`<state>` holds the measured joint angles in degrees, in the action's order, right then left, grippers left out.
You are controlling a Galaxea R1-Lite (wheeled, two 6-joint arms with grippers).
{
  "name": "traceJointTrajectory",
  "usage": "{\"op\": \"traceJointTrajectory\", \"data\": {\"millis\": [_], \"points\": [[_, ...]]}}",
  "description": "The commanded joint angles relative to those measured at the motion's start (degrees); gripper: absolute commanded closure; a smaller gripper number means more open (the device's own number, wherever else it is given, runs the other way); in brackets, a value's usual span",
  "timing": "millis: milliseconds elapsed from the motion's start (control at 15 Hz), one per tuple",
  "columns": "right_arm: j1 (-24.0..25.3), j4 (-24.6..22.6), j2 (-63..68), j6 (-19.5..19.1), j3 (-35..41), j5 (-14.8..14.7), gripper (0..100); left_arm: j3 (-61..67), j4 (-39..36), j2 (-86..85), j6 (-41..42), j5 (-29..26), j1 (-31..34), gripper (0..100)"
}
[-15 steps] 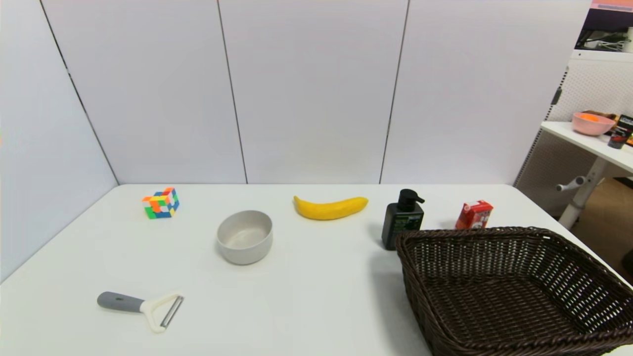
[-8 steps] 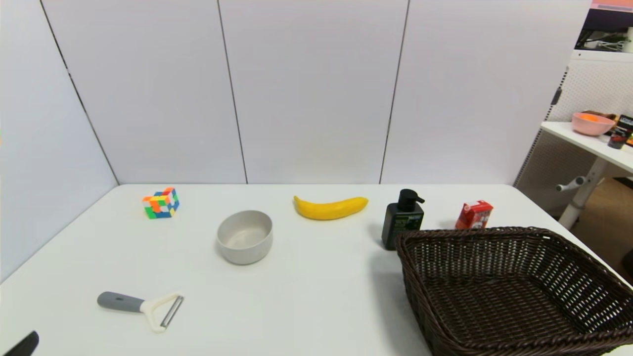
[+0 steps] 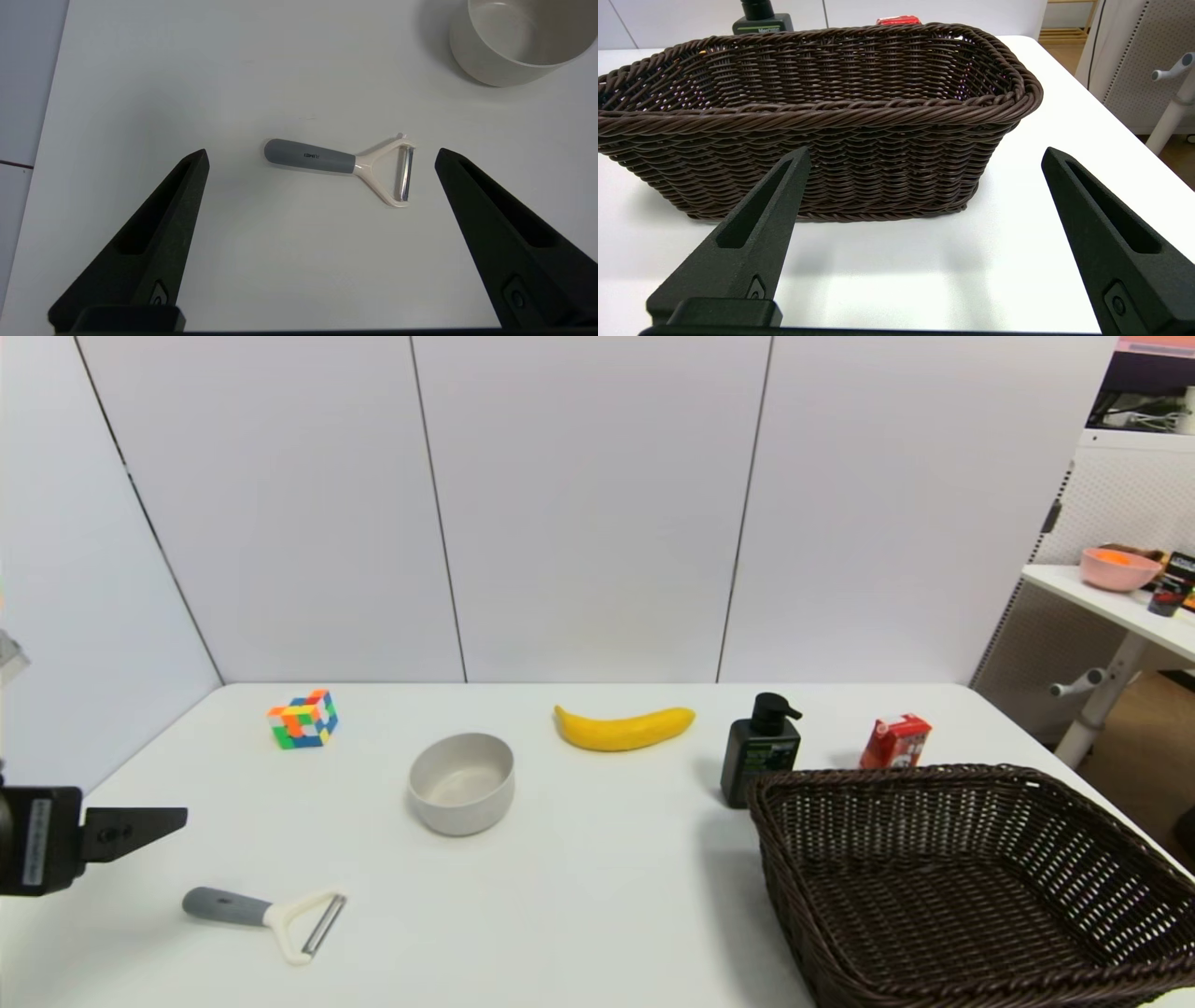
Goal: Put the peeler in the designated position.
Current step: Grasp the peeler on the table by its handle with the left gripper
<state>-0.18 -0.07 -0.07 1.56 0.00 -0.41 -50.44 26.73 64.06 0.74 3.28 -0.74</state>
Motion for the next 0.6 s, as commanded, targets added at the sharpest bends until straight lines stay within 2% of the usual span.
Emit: {"op": "traceJointTrajectory", "data": {"millis": [67,200,400,600], "points": [[0.01,-0.01,0.07,0.02,0.09,-0.02,0,-1.94,1.04,12.05,-7.07,3.66,-0.14,0],[0.01,-0.01,0.07,0.02,0.09,-0.02,0,-1.85,1.04,15.30,-13.58,6.56,-0.05,0],[0.01,-0.01,0.07,0.02,0.09,-0.02,0,-2.03,0.78,20.23,-24.65,7.27,0.22,0],[0.01,-0.01,0.07,0.02,0.09,-0.02,0,-1.94,0.60,23.39,-28.78,7.36,0.22,0]]}}
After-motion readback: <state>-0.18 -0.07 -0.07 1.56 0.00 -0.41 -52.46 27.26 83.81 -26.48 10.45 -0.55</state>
